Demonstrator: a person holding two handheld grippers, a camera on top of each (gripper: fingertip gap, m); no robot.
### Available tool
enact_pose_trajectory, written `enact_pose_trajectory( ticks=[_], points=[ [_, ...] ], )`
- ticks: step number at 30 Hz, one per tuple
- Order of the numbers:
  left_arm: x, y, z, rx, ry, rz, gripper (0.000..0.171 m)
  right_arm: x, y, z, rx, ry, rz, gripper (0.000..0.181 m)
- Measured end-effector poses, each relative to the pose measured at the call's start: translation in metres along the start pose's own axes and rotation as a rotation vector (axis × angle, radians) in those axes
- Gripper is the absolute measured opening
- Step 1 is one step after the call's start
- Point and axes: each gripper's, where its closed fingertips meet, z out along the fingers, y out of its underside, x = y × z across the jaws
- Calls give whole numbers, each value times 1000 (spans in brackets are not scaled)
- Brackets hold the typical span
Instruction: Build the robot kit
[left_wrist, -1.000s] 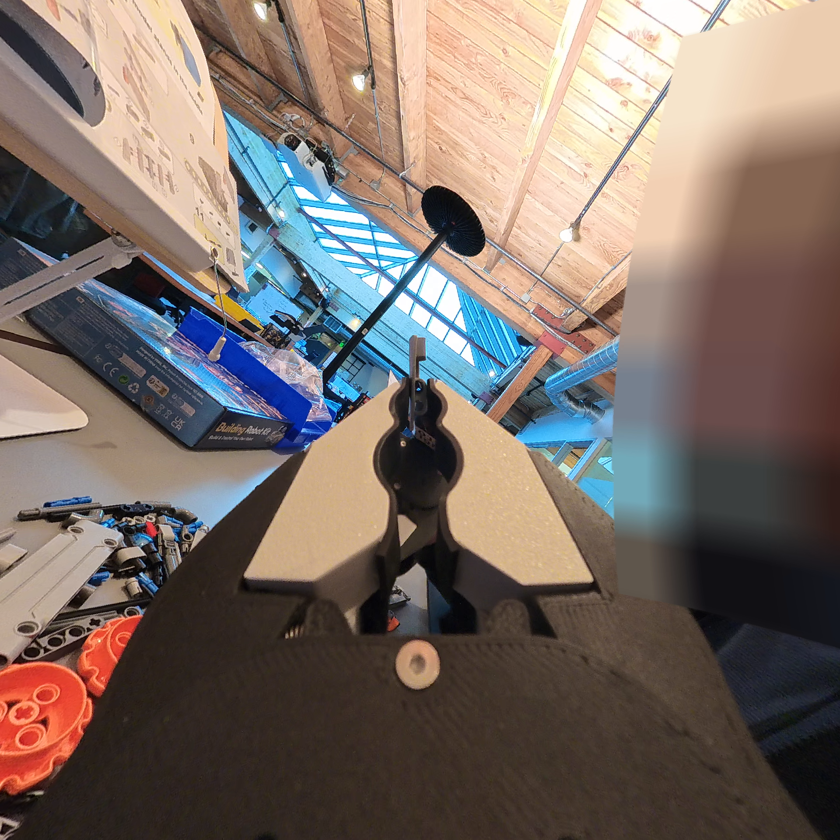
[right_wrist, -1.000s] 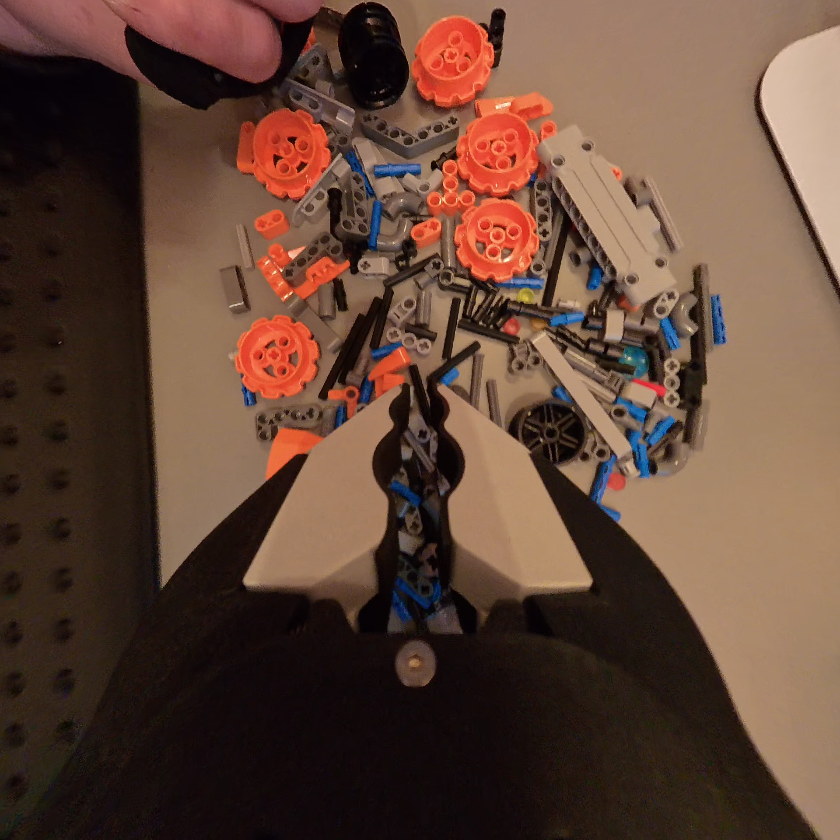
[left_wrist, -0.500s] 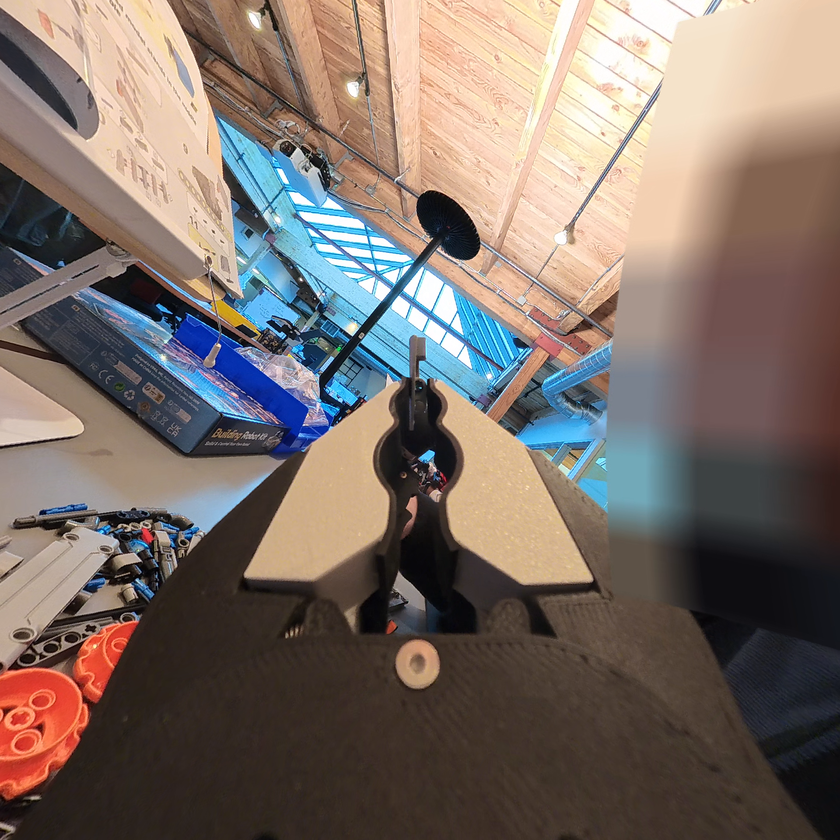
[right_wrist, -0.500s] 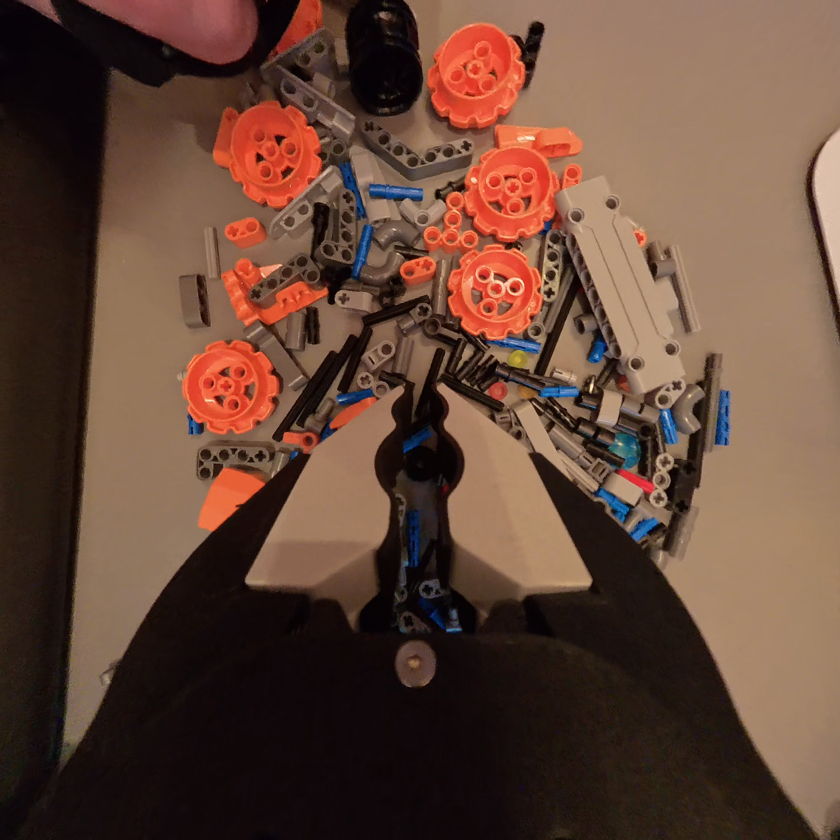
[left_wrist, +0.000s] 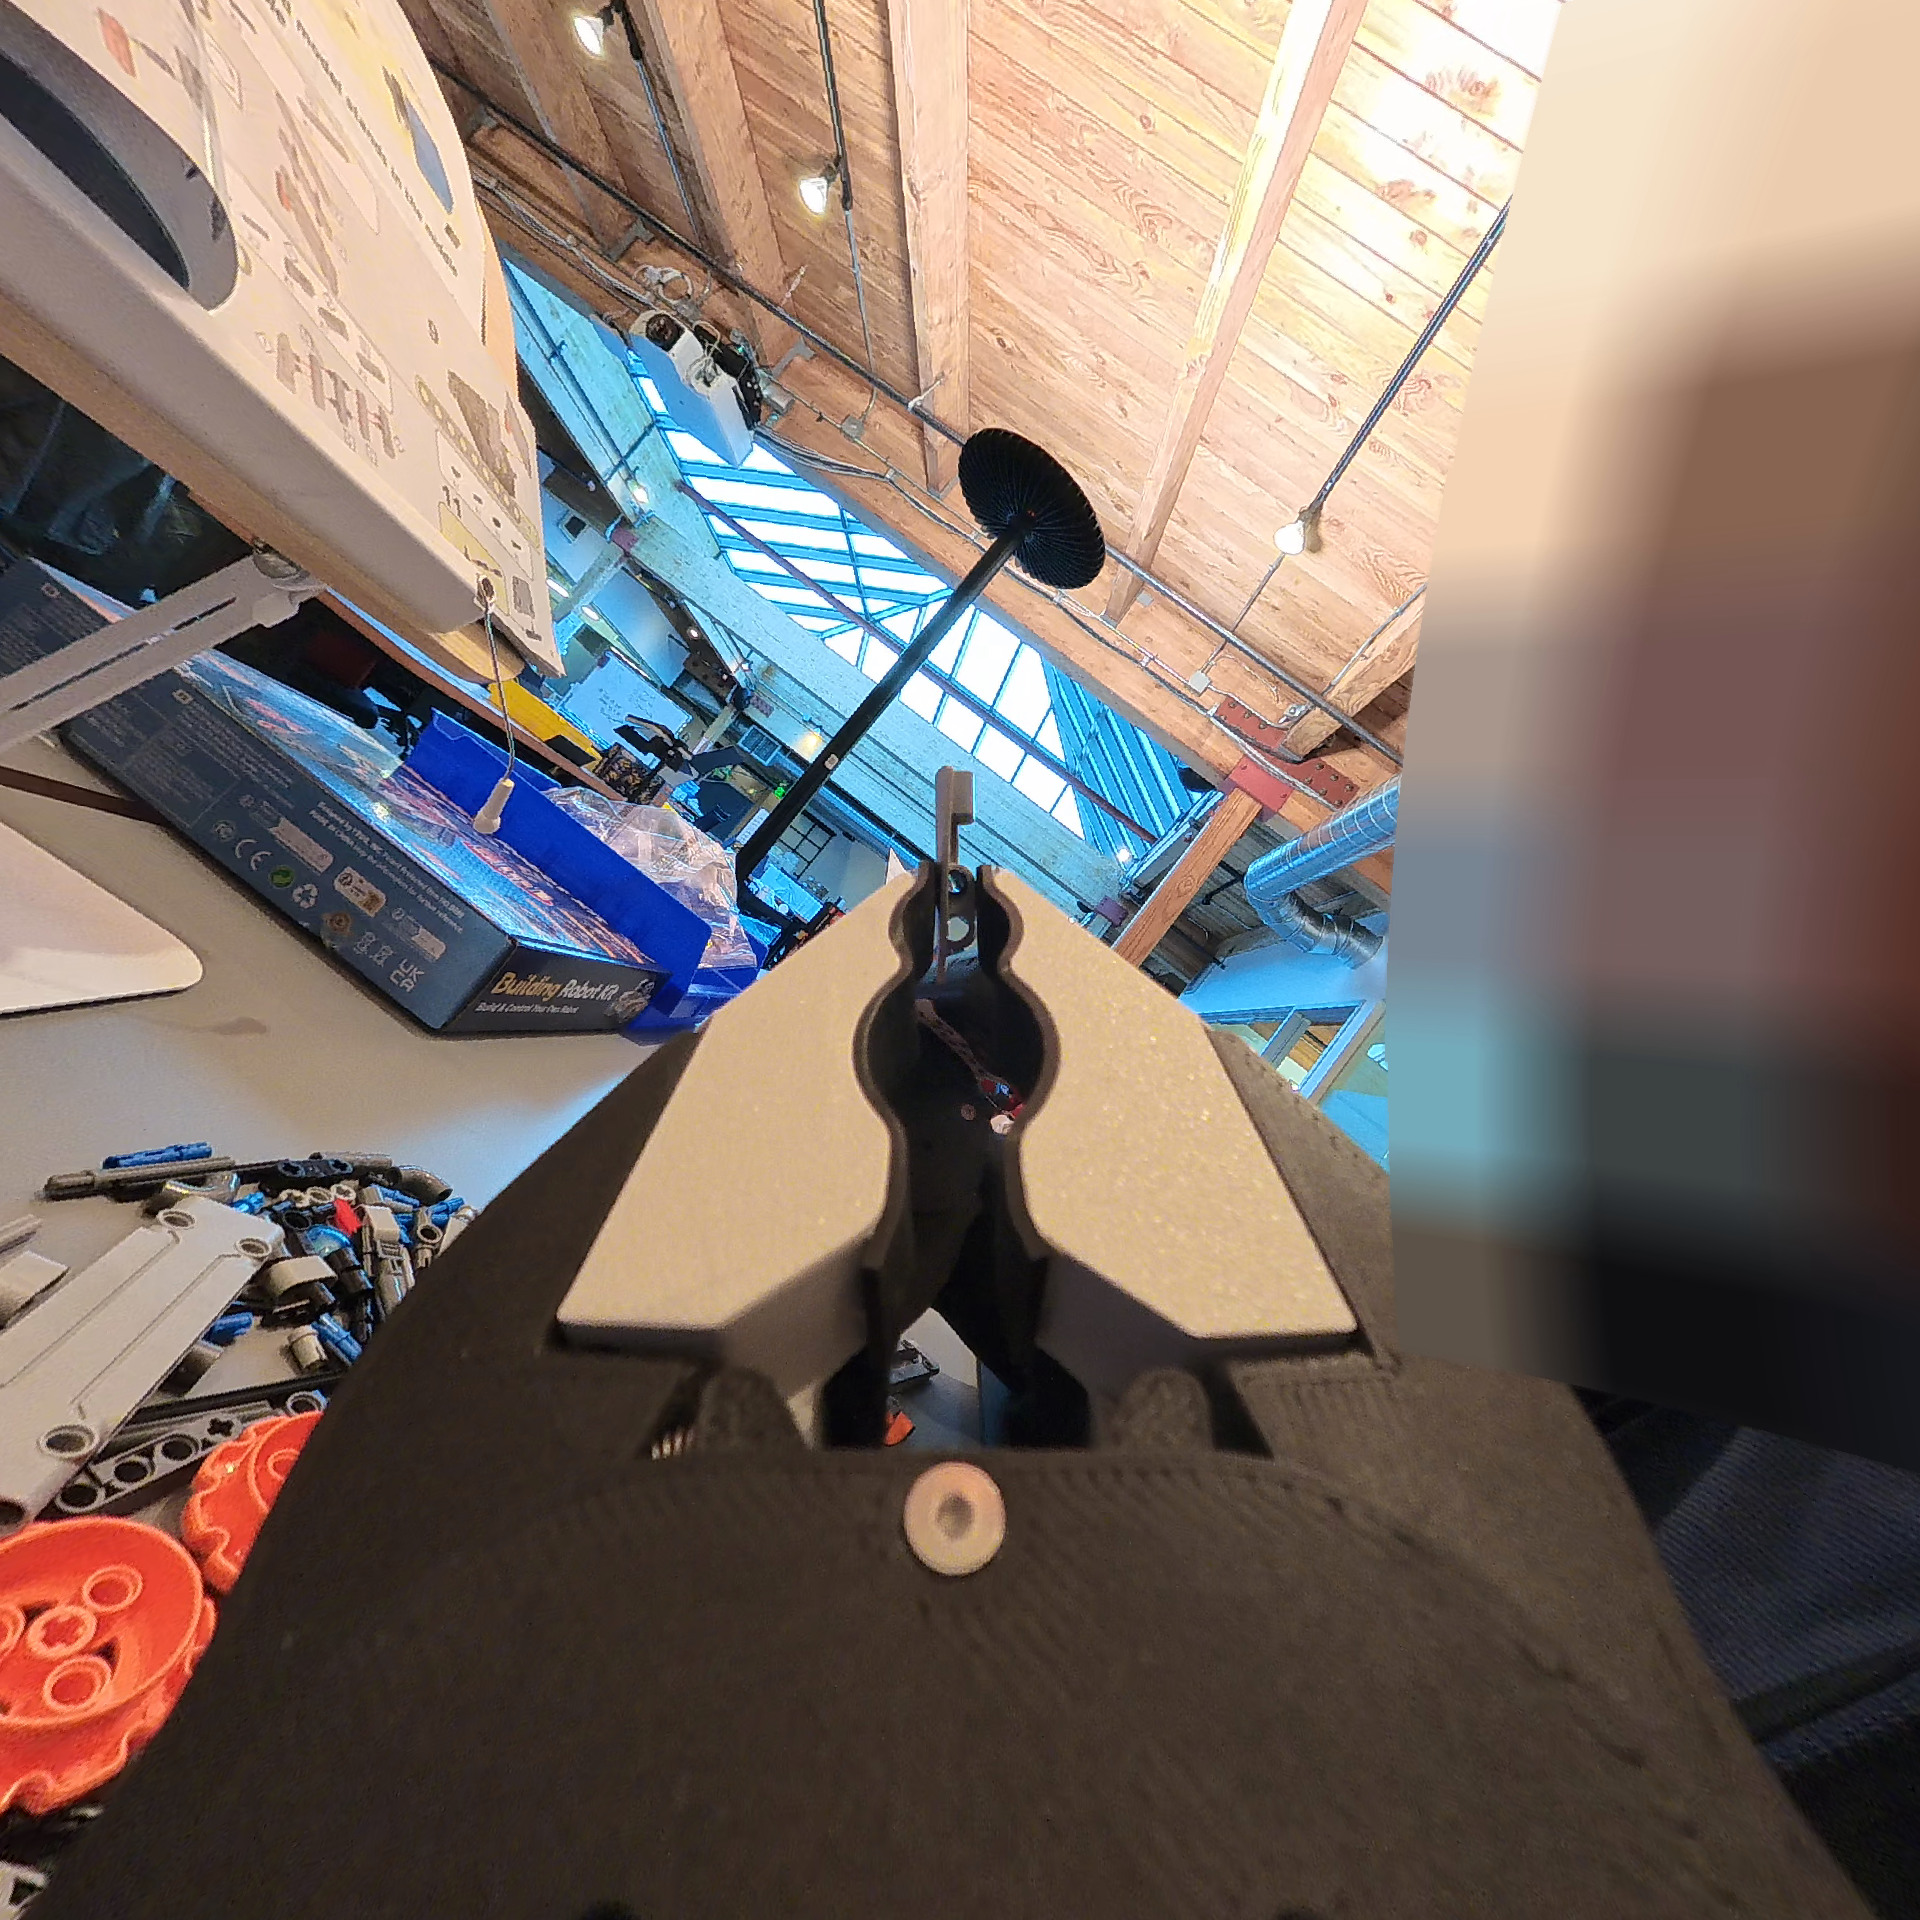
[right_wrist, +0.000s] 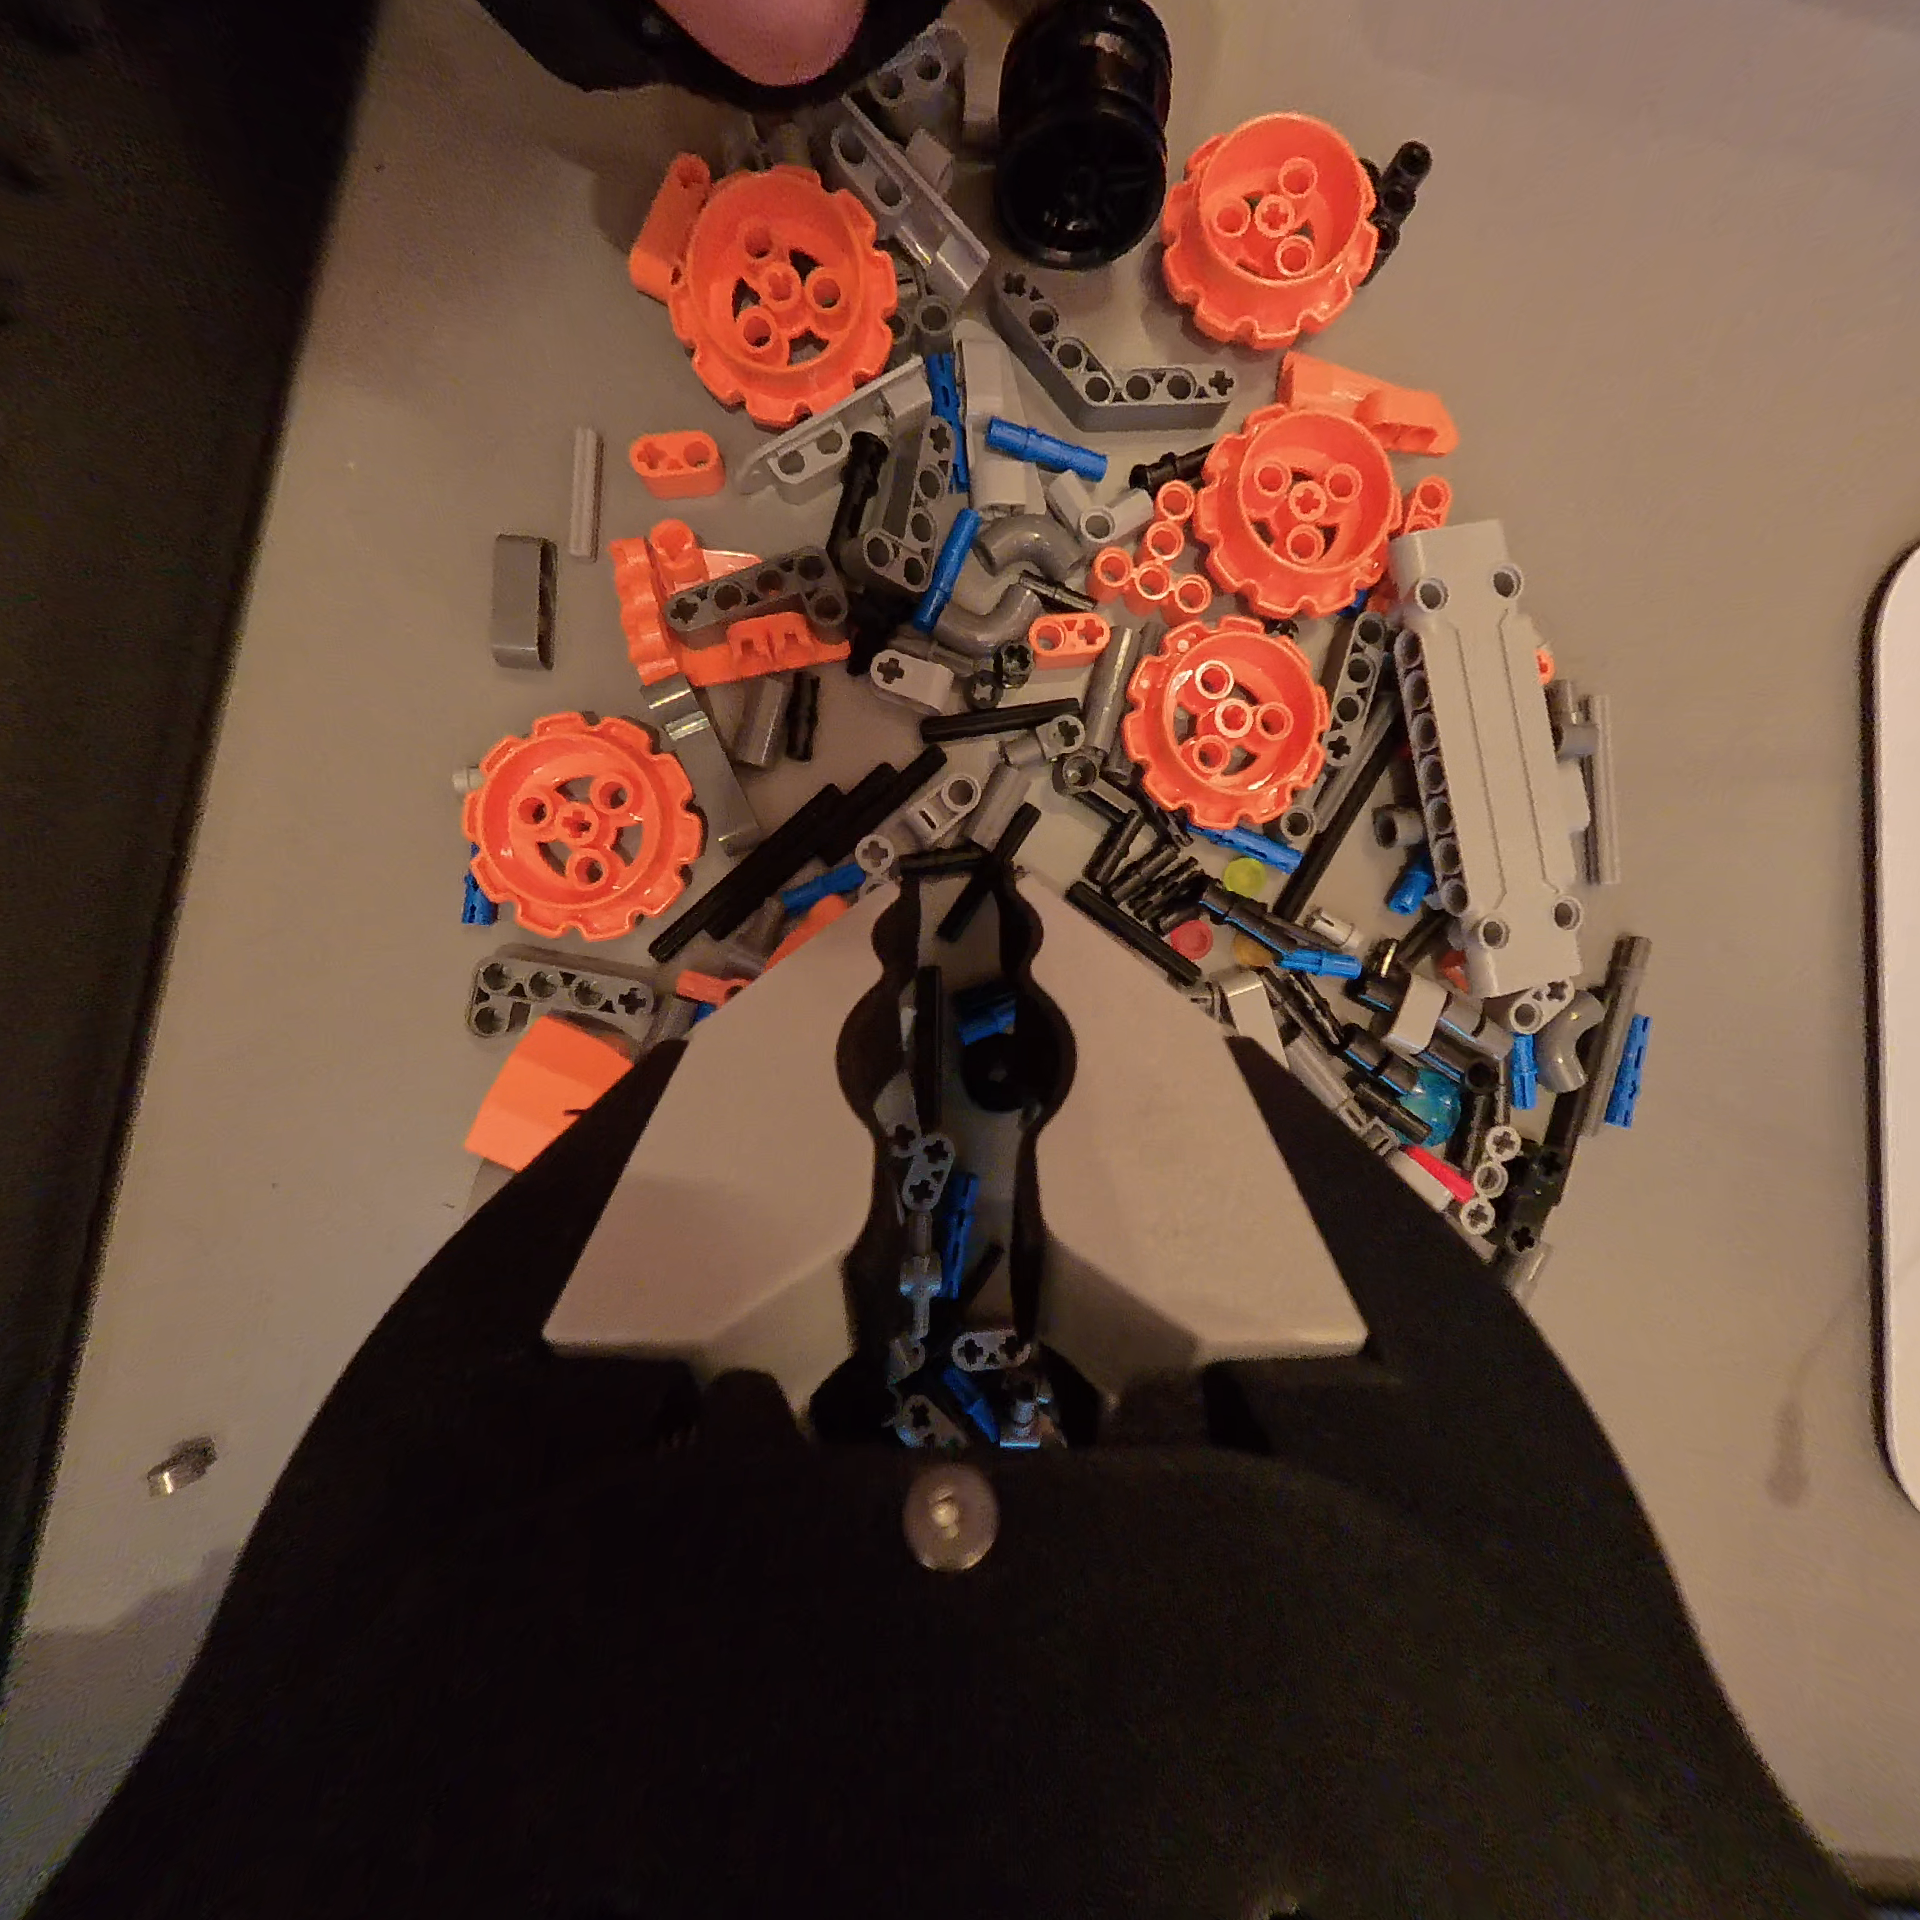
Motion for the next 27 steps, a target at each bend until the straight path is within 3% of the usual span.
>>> enact_pose_trajectory(
  ticks=[1,7,27],
  points=[
    [0,0,0,-1,0,0,4,1,0,0,-6,10,-7,13],
    [0,-1,0,1,-2,2,4,-3,-3,-6,-5,22,46,6],
    [1,0,0,-5,2,2,3,-1,-3,3,16,-13,370,16]
  ],
)
